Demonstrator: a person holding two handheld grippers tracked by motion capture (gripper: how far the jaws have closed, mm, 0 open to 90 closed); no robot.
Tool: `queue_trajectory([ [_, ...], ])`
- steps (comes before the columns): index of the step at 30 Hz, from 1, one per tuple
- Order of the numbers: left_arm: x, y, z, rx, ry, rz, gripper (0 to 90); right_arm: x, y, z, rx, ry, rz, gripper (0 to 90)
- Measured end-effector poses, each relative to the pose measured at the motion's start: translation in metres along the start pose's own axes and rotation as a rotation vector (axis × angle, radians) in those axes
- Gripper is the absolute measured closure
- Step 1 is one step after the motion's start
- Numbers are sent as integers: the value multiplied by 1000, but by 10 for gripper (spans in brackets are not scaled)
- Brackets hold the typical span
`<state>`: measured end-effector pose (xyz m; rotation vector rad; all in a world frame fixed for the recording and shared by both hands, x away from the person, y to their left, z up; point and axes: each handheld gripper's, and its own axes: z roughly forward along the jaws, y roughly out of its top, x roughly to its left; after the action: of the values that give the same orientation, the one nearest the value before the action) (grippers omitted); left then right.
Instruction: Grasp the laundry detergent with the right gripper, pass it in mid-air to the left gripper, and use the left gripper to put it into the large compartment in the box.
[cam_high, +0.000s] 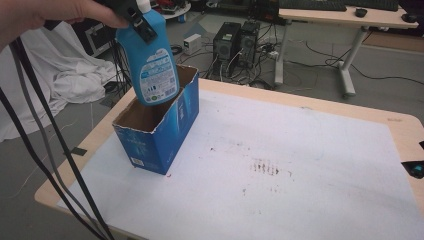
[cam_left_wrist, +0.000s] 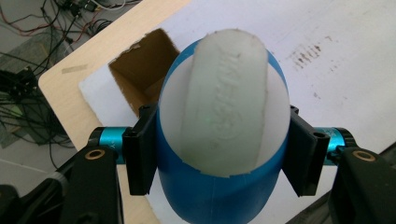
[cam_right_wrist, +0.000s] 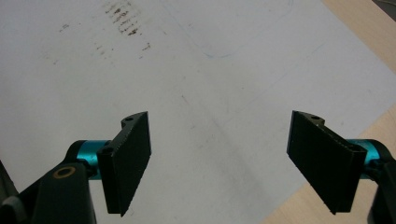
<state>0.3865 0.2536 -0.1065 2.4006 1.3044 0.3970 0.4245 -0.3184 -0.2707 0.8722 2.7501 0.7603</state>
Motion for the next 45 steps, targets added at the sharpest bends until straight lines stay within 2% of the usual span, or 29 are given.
queue_trajectory([
  [7, 7, -8, 6, 10, 38, -41, 380, -1, 0, 1, 2, 1, 1, 215],
  [13, 10, -14, 16, 23, 28, -63, 380, -1, -1, 0, -4, -1, 1, 215],
  [22, 10, -23, 36, 56, 34, -66, 379, -1, -4, -2, -1, -7, 2, 215],
  [28, 10, -29, 51, 77, 15, -77, 380, 0, -5, -3, -1, -5, 2, 215],
  [38, 6, -41, 78, 106, -13, -72, 379, -1, -5, -2, 4, -2, -3, 215],
  [45, 6, -48, 92, 128, -18, -67, 379, 0, -5, 0, 8, 2, -7, 215],
])
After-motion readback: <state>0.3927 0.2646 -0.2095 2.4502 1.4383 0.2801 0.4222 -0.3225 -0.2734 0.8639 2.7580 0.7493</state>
